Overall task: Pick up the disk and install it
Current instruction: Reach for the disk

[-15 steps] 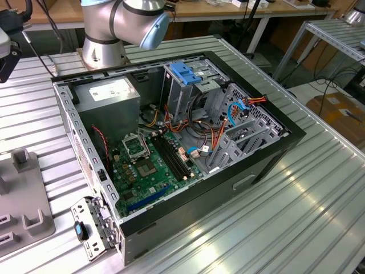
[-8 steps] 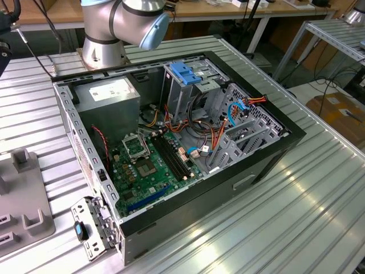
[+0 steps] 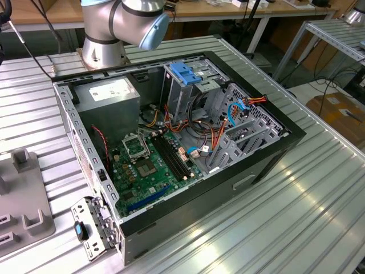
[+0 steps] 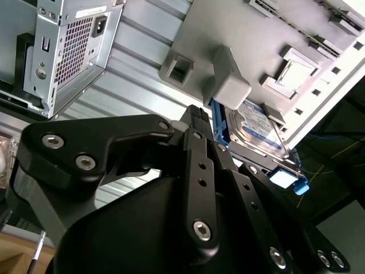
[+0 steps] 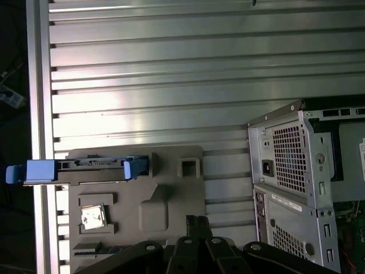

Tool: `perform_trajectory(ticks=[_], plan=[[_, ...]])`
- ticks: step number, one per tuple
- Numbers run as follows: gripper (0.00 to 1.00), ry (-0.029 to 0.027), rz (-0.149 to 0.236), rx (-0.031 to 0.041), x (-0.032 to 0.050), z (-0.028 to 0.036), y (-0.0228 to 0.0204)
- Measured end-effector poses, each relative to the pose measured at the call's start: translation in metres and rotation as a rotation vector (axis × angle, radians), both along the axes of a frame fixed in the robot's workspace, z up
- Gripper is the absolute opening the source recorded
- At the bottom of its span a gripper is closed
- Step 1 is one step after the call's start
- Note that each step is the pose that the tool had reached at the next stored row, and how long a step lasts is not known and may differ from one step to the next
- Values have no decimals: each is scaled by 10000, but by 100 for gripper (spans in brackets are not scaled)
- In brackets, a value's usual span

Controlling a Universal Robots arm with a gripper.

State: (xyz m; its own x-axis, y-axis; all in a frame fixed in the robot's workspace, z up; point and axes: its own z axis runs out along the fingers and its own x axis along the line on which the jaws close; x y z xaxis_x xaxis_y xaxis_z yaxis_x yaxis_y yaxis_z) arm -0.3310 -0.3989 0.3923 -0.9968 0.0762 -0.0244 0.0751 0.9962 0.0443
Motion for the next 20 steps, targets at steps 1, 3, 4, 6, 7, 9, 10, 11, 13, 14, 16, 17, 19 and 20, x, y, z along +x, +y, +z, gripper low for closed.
perform_trajectory(ticks=[1, 3, 4, 6, 7, 9, 10, 11, 13, 14, 16, 17, 19, 20], plan=[[11, 0, 0, 0, -6, 0, 0], [11, 0, 1, 0, -9, 0, 0], [11, -1, 0, 0, -9, 0, 0], [11, 0, 0, 0, -16, 0, 0], [11, 0, 0, 0, -16, 0, 0], [11, 0, 0, 0, -17, 0, 0], [11, 0, 0, 0, -17, 0, 0], [11, -1, 1, 0, -18, 0, 0], [11, 0, 0, 1, -19, 0, 0], [11, 0, 0, 0, -19, 0, 0], [11, -1, -1, 0, -32, -1, 0], [11, 1, -1, 0, -38, 0, 0], [11, -1, 0, 0, -64, -2, 0], [11, -1, 0, 1, -74, -2, 0]])
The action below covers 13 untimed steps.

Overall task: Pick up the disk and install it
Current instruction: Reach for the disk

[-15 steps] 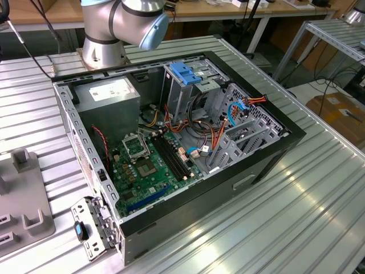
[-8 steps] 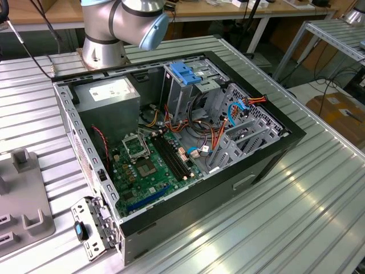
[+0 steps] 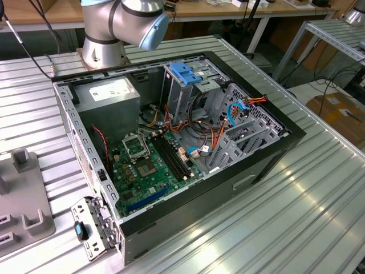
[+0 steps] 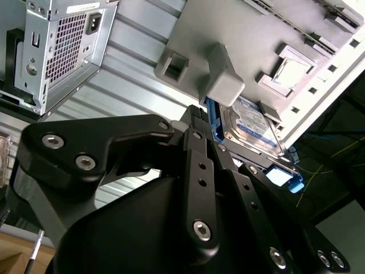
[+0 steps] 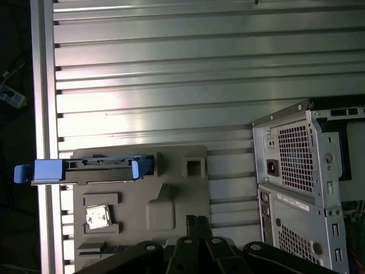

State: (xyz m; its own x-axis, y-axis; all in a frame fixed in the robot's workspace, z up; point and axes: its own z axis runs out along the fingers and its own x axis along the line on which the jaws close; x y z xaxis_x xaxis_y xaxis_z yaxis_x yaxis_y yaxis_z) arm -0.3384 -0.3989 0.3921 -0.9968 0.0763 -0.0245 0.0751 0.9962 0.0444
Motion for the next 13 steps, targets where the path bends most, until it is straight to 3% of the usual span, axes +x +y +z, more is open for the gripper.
perform_trajectory(ticks=[13], plan=[[11, 0, 1, -1, -52, -1, 0]])
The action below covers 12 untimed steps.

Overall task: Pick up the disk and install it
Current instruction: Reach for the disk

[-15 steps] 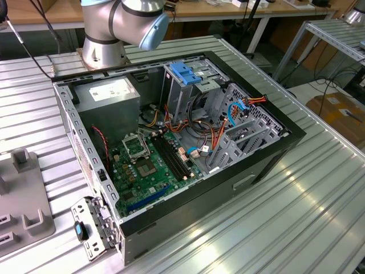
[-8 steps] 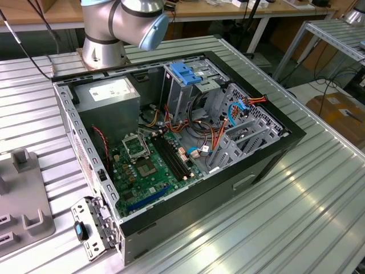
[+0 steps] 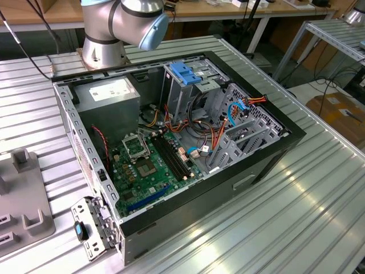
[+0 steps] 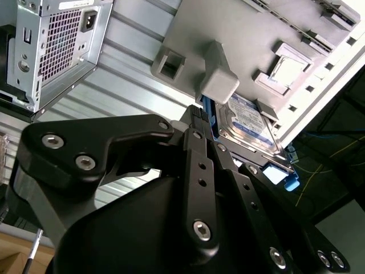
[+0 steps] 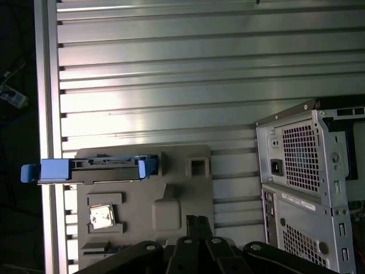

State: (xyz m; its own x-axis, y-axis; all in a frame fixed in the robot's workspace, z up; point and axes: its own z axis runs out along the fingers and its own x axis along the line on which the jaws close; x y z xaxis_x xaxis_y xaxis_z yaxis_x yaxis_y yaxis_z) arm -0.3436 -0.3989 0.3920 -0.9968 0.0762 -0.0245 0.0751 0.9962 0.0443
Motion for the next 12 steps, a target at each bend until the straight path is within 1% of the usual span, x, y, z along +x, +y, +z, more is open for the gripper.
perform_trajectory(ticks=[12], plan=[[11, 0, 0, 0, -44, -11, 0]])
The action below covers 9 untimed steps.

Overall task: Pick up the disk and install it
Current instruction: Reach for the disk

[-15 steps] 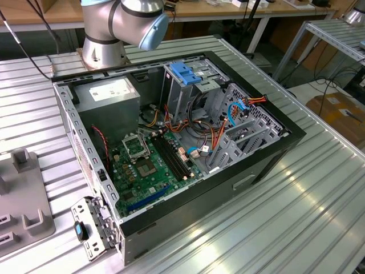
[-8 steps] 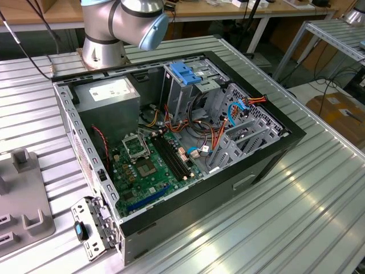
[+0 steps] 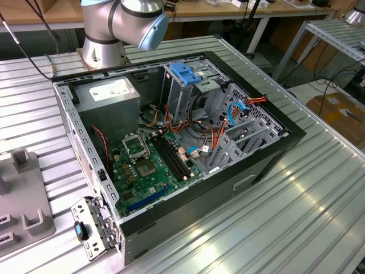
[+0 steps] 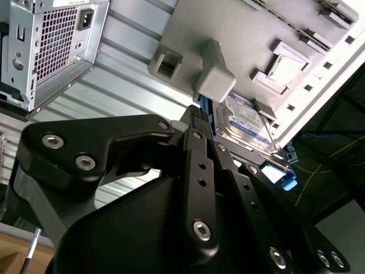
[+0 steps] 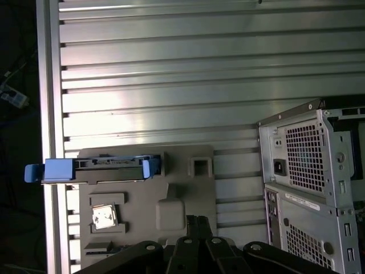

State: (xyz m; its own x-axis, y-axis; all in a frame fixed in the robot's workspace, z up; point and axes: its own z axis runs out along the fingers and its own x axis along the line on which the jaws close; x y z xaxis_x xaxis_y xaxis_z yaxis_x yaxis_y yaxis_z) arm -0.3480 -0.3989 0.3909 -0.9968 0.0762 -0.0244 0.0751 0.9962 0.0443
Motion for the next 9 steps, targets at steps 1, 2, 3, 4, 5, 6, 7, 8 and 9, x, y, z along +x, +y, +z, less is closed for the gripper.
perform_trajectory(ticks=[1, 2, 3, 4, 5, 6, 7, 8, 9], plan=[[11, 0, 0, 0, -3, -1, 0], [11, 0, 0, 0, -6, -1, 0], [11, 0, -1, 0, -12, -2, 0], [11, 0, -1, 0, -17, -3, 0], [11, 1, 0, 0, -22, -3, 0], [11, 0, 0, 0, -26, -4, 0], [11, 0, 0, 0, -31, -4, 0], [11, 0, 0, 0, -36, -5, 0], [11, 0, 0, 0, -40, -6, 0]])
